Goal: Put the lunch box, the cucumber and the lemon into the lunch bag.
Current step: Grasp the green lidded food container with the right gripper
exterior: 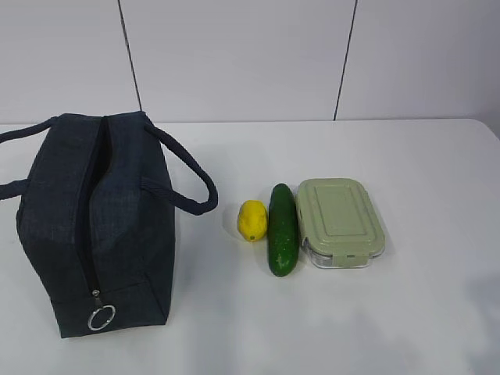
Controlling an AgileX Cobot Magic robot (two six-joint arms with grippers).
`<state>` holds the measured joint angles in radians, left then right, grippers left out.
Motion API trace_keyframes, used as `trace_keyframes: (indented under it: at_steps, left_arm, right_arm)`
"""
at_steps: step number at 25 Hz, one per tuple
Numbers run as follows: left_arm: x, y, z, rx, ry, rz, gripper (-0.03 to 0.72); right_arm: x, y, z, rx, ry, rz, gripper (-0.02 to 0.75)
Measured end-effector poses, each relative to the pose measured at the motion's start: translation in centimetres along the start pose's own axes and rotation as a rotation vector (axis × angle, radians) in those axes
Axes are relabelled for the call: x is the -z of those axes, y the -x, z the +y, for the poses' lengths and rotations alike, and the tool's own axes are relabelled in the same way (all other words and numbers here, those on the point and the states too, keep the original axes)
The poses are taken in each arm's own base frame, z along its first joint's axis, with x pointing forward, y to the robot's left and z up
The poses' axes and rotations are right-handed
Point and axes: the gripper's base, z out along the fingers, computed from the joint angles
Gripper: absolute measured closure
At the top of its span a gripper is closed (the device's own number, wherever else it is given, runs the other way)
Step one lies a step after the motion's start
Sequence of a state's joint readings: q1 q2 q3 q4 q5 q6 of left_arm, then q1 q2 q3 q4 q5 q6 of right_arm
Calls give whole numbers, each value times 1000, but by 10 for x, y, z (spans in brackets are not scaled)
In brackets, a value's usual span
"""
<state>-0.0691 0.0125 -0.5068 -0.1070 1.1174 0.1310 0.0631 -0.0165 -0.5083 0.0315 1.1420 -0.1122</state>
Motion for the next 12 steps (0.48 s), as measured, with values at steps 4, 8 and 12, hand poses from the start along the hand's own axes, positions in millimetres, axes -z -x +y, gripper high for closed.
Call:
trace_keyframes:
  at_steps: [4, 8, 12]
  left_arm:
    - [0, 0, 0, 0, 0, 0, 445]
    - [0, 0, 0, 0, 0, 0, 445]
    - [0, 0, 0, 0, 0, 0, 445]
  right_arm:
    - [0, 0, 0, 0, 0, 0, 410]
    - [0, 0, 0, 0, 0, 0, 411]
    - [0, 0, 0, 0, 0, 0, 410]
